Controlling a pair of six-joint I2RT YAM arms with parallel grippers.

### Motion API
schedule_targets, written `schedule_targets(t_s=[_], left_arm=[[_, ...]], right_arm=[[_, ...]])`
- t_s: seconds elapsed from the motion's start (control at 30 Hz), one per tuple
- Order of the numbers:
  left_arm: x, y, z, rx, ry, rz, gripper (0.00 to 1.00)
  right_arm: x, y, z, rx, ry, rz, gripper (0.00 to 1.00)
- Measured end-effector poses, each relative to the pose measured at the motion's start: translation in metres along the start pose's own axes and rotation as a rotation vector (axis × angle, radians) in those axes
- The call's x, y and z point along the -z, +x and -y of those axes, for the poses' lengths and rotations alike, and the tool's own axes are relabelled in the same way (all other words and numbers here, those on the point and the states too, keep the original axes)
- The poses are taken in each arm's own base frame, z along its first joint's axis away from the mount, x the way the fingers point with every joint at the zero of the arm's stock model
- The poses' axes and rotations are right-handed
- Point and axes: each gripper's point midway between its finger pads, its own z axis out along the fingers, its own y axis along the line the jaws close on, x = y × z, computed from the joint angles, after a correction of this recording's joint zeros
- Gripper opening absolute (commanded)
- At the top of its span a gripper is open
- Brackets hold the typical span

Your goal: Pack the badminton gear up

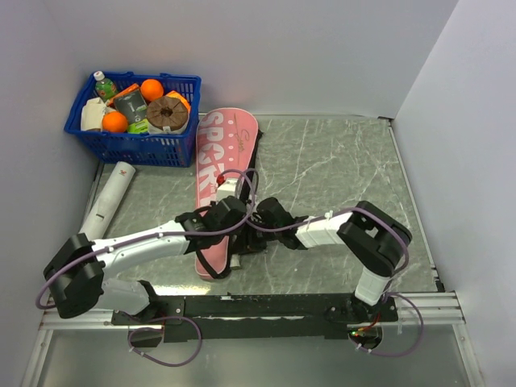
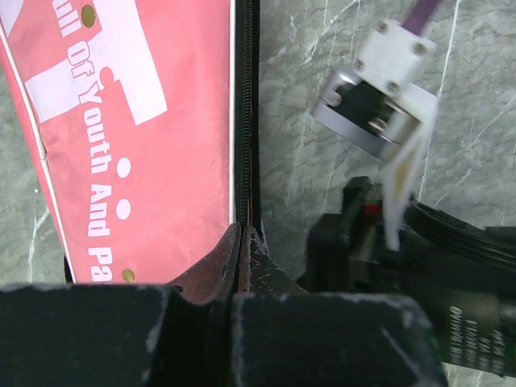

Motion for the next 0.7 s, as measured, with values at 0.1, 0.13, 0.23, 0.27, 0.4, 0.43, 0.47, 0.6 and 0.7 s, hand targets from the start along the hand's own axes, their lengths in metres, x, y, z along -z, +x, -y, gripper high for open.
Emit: schedule_targets(t_s=[0.1,0.13,0.23,0.27,0.4,0.43,0.47,0.6,0.7], left_arm=[[0.002,0.0,-0.001,0.004,0.003,0.003,0.01],[0.002,-0.001,-0.001,0.007,0.004,0.005,0.01],[0.003,0.0,-0.003,0.006,-0.001,0.003,0.01],[0.003,0.001,-0.005,0.004,-0.008,0.001,0.01],[0.003,0.005,-0.013,-0.001,-0.03,-0.004,0.01],[0.003,0.005,-0.015,-0.003,-0.038,-0.004,0.01],[0.004,0.005,-0.018,-0.004,-0.047,-0.004,0.01],[0.004,0.006,-0.035,-0.021,-0.109,-0.006,0.01],[0.005,0.006,-0.039,-0.024,-0.127,-0.004,0.01]], right_arm=[[-0.009,-0.006,-0.009,-0.009,-0.026,0.004,0.26],[-0.013,-0.006,-0.011,-0.014,-0.034,0.003,0.26],[-0.023,-0.007,-0.014,-0.026,-0.062,-0.003,0.27],[-0.026,-0.007,-0.015,-0.028,-0.072,-0.005,0.29],[-0.036,-0.007,-0.018,-0.017,-0.131,-0.015,0.42],[-0.039,-0.008,-0.02,-0.009,-0.151,-0.018,0.45],[-0.042,-0.007,-0.023,0.001,-0.175,-0.028,0.46],[-0.055,-0.012,-0.035,0.045,-0.292,-0.053,0.53],[-0.056,-0.013,-0.04,0.07,-0.353,-0.059,0.55]])
